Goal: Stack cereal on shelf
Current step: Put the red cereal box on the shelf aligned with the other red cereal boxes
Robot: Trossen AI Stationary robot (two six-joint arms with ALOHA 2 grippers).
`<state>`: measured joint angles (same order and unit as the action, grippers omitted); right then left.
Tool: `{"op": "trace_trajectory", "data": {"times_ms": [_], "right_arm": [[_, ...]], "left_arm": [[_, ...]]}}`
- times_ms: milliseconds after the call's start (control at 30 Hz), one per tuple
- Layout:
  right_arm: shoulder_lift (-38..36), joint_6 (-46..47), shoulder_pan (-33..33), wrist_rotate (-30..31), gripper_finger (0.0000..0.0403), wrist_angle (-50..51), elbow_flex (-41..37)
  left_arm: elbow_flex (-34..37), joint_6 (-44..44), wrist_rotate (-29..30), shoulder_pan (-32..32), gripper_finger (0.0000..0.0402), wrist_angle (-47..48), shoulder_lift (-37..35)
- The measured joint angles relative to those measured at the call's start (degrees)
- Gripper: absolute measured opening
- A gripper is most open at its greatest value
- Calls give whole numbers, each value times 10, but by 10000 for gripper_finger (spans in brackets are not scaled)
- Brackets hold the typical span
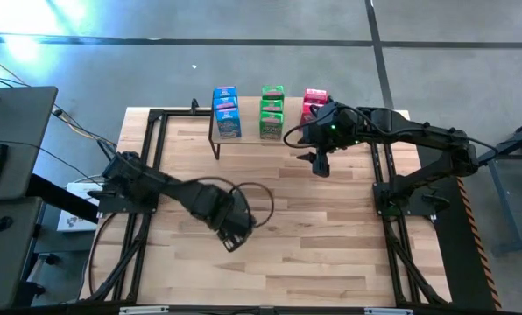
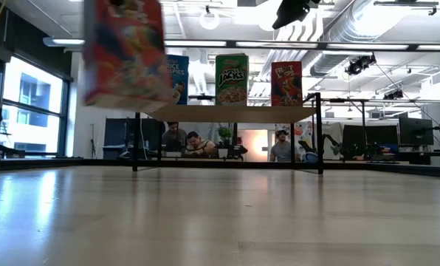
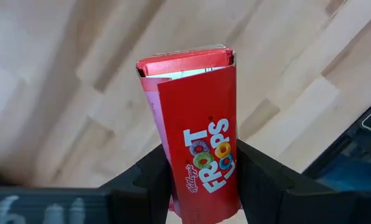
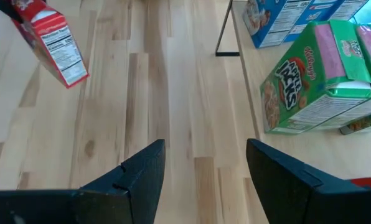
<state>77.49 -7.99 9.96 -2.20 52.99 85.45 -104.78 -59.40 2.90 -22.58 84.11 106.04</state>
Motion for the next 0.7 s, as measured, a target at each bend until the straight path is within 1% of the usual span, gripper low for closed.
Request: {"op": "trace_trajectory", "data": {"times_ms": [200, 300, 567, 700], "right_arm": [[0, 4, -11, 0, 218, 9, 0], [0, 18, -20, 0, 219, 12, 0], [0, 54, -46, -1, 252, 10, 0], [0, 51, -63, -14, 257, -17, 0]], "left_arm": [[-39, 108, 23, 45, 143, 6, 0], [-58, 160, 26, 66, 143, 7, 0], [-100, 295, 39, 110, 143, 6, 0], [-114, 361, 40, 127, 143, 4, 0]]}}
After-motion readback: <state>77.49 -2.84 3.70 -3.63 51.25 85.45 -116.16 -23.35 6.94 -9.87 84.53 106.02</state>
